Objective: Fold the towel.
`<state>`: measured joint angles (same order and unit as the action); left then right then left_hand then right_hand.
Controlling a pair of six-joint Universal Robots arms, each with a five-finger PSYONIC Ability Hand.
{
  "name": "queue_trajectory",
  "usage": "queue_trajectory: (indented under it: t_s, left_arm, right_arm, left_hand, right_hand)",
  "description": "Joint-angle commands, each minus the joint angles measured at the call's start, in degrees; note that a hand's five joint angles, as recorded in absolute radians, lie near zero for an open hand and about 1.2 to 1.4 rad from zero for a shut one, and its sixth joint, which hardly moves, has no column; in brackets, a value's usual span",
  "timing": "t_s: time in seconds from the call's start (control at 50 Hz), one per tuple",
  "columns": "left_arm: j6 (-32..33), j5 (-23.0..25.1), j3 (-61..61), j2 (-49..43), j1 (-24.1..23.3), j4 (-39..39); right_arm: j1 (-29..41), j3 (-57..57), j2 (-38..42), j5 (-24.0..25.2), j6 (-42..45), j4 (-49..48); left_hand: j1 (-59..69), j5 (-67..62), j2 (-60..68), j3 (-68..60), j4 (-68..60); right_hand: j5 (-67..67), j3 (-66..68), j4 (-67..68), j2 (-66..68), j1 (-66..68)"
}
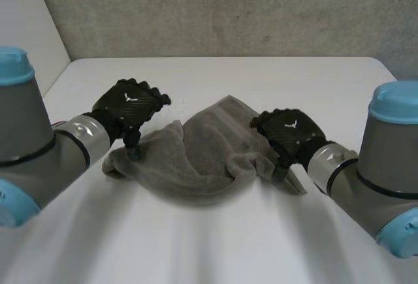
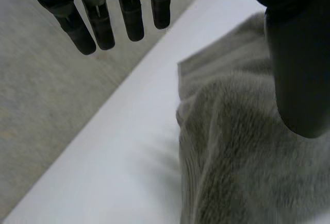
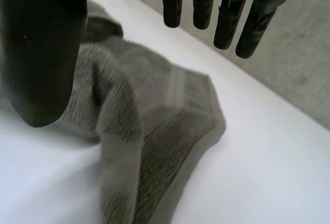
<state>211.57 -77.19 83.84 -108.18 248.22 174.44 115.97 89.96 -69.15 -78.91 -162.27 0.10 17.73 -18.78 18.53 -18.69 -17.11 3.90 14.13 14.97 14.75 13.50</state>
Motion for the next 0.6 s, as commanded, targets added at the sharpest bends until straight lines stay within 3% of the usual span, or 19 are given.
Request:
queue_trajectory:
  t_s: [0.02, 0.26, 0.32, 0.34, 0.36, 0.38, 0.4, 0.42, 0.44, 0.46, 0.48, 0.6]
  left_arm:
    - [2.6, 0.0, -8.0, -7.0, 4.1, -6.3]
    - [2.5, 1.2, -13.3, -14.9, 6.0, -13.1]
    - [2.7, 3.8, -12.6, -15.8, 5.7, -16.0]
    - [2.7, 3.8, -12.6, -15.8, 5.7, -16.0]
    - [2.8, 5.2, -12.4, -16.2, 5.5, -17.3]
    - [2.9, 6.6, -12.4, -16.3, 5.4, -18.4]
    - [2.9, 6.6, -12.4, -16.3, 5.4, -18.4]
    - [3.0, 7.2, -12.7, -16.3, 5.4, -19.0]
    - [2.9, 7.2, -13.3, -16.3, 5.6, -19.0]
    - [2.9, 7.2, -13.3, -16.3, 5.6, -19.0]
    - [2.9, 7.1, -14.3, -16.0, 5.7, -18.5]
    - [1.0, 4.8, -21.7, -14.8, 5.4, -13.6]
  right_arm:
    - [0.0, 1.1, 4.4, -0.1, -1.4, -2.3]
    - [0.7, -2.9, 11.9, -0.5, -5.1, -3.4]
    - [0.9, -4.9, 15.1, -1.0, -5.6, -3.4]
    - [0.8, -5.5, 15.7, -1.0, -5.8, -3.5]
    - [0.8, -5.9, 15.7, -0.9, -6.0, -3.7]
    - [0.8, -5.9, 15.7, -0.9, -6.0, -3.7]
    - [0.8, -6.6, 15.7, -0.9, -6.3, -4.0]
    - [0.8, -6.6, 15.7, -0.9, -6.3, -4.0]
    - [0.8, -7.4, 15.7, -1.0, -6.7, -4.3]
    - [0.7, -8.4, 15.7, -1.2, -7.3, -4.9]
    - [0.7, -8.4, 15.7, -1.2, -7.3, -4.9]
    - [0.7, -13.7, 15.2, -1.7, -6.9, -8.1]
  left_hand:
    - [0.6, 10.5, -0.2, 0.4, -1.2]
    - [5.4, 5.6, 4.6, -4.5, -6.1]
    - [10.6, 0.4, 9.8, -9.7, -11.2]
    - [10.7, 0.4, 9.9, -9.7, -11.3]
    - [15.0, -3.9, 14.2, -14.0, -15.6]
    - [26.0, -15.0, 25.2, -25.1, -26.6]
    - [26.1, -15.1, 25.3, -25.2, -26.7]
    - [42.5, -31.4, 41.7, -41.5, -43.1]
    - [56.8, -45.7, 56.0, -55.8, -57.4]
    - [56.9, -45.9, 56.1, -56.0, -57.5]
    - [62.2, -51.2, 61.4, -61.3, -62.8]
    - [62.3, -51.2, 61.5, -61.3, -62.9]
  right_hand:
    - [-3.1, -3.4, -4.2, -4.0, -2.7]
    - [0.6, 0.3, -0.5, -0.3, 1.0]
    - [10.0, 9.7, 8.9, 9.1, 10.4]
    - [19.3, 19.1, 18.2, 18.5, 19.7]
    - [31.2, 31.0, 30.1, 30.4, 31.6]
    - [31.3, 31.1, 30.3, 30.5, 31.7]
    - [42.0, 41.8, 40.9, 41.2, 42.4]
    - [42.1, 41.9, 41.0, 41.3, 42.5]
    - [56.1, 55.9, 55.0, 55.2, 56.5]
    - [66.0, 65.8, 64.9, 65.2, 66.4]
    - [66.1, 65.9, 65.0, 65.3, 66.5]
    - [66.1, 65.9, 65.0, 65.3, 66.5]
